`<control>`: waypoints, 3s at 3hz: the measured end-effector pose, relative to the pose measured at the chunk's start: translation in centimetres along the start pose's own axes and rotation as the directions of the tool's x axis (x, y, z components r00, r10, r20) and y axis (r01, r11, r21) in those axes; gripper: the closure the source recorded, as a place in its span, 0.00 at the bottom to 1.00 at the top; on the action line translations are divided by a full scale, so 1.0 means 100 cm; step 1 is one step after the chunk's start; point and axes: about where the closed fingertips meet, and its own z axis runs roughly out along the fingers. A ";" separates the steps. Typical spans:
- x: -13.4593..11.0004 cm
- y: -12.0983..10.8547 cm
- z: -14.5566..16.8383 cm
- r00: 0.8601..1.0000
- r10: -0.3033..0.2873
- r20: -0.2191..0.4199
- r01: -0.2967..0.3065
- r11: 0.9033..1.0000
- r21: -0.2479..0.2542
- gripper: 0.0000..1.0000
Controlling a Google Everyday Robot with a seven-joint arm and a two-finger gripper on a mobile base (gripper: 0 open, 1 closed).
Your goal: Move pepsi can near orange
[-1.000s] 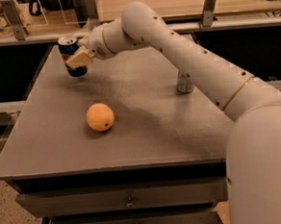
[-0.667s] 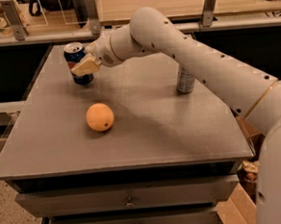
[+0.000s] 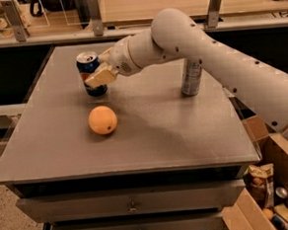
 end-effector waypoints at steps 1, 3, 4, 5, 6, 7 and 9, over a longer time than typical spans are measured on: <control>-0.007 0.005 -0.003 0.998 -0.063 0.029 0.066 0.993 -0.103 0.41; -0.020 0.030 -0.022 0.979 -0.161 0.125 0.196 0.915 -0.353 0.00; -0.009 0.061 -0.030 0.982 -0.162 0.096 0.189 0.848 -0.495 0.00; -0.001 0.079 -0.039 0.984 -0.171 0.049 0.170 0.825 -0.540 0.00; -0.004 0.083 -0.043 0.977 -0.211 0.002 0.183 0.842 -0.508 0.00; -0.004 0.083 -0.042 0.977 -0.211 0.002 0.183 0.841 -0.508 0.00; -0.014 0.067 -0.032 0.970 -0.241 -0.002 0.214 0.867 -0.450 0.00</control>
Offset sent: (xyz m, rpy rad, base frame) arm -0.0519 -0.0156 0.0263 -0.0235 0.0246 0.5815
